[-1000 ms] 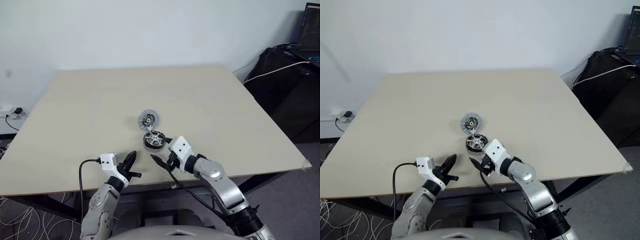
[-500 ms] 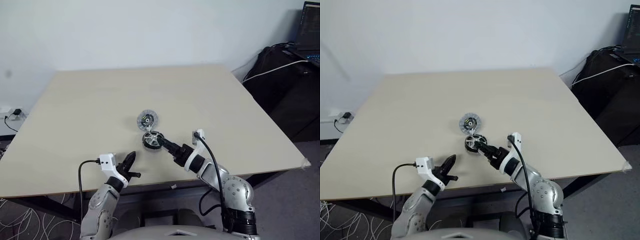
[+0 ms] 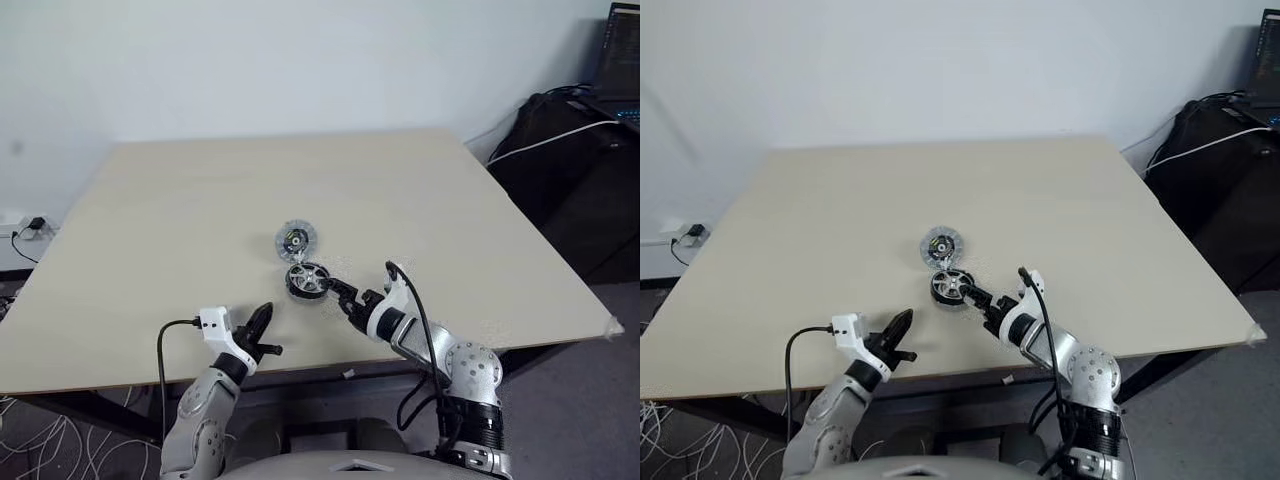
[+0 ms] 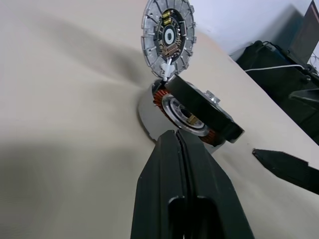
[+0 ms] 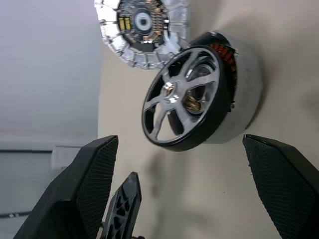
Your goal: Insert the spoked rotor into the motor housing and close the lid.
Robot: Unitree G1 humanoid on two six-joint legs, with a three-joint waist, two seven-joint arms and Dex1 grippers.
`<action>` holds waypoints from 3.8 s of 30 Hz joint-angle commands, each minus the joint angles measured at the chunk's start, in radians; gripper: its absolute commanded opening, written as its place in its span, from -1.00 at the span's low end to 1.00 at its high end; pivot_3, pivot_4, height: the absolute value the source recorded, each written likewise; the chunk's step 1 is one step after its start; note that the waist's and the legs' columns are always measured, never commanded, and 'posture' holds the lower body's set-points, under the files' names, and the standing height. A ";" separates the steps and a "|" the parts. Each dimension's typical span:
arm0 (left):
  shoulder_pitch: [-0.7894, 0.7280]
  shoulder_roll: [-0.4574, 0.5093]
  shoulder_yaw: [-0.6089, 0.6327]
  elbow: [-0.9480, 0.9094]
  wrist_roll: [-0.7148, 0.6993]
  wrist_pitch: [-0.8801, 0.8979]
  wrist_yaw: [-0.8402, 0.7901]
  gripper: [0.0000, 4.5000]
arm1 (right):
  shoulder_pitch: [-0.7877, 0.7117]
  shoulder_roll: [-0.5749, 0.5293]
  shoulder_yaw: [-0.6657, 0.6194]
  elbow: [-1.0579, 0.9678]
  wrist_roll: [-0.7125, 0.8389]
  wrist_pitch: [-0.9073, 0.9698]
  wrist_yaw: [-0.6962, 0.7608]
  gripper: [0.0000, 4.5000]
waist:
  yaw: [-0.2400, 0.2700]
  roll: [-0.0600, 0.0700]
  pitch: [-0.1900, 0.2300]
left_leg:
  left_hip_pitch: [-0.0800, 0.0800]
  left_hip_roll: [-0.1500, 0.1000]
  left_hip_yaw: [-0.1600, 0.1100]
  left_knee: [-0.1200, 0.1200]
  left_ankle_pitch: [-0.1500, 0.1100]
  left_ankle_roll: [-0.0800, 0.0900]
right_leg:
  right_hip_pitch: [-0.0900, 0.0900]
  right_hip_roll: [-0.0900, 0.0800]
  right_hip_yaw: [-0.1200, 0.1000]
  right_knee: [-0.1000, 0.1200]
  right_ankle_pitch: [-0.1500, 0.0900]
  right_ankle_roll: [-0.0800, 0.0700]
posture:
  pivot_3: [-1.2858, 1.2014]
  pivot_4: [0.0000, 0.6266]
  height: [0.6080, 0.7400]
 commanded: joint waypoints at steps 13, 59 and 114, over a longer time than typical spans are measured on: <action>-0.013 0.004 -0.008 -0.010 -0.003 0.000 -0.014 -1.00 | -0.068 0.100 0.025 0.085 0.118 -0.126 -0.091 0.91 | -0.009 0.002 0.000 | 0.000 0.000 0.000 0.000 0.000 0.000 | 0.000 0.000 0.000 0.000 0.000 0.000 | 0.03 -1.00 1.00; -0.013 -0.003 -0.004 -0.011 -0.004 -0.001 -0.011 -1.00 | -0.142 0.083 0.073 0.218 0.040 -0.182 -0.033 -0.83 | -0.014 0.004 0.001 | 0.000 0.000 0.000 -0.001 0.000 0.000 | -0.001 0.000 0.000 0.000 0.000 0.000 | 0.03 -1.00 1.00; -0.004 -0.002 -0.004 -0.020 -0.013 0.022 -0.020 -1.00 | -0.161 0.072 -0.001 0.146 -0.022 -0.167 0.060 0.60 | -0.013 0.008 0.003 | -0.002 0.000 0.000 -0.002 0.000 0.001 | -0.003 0.000 0.000 -0.001 0.000 0.000 | 0.03 -1.00 1.00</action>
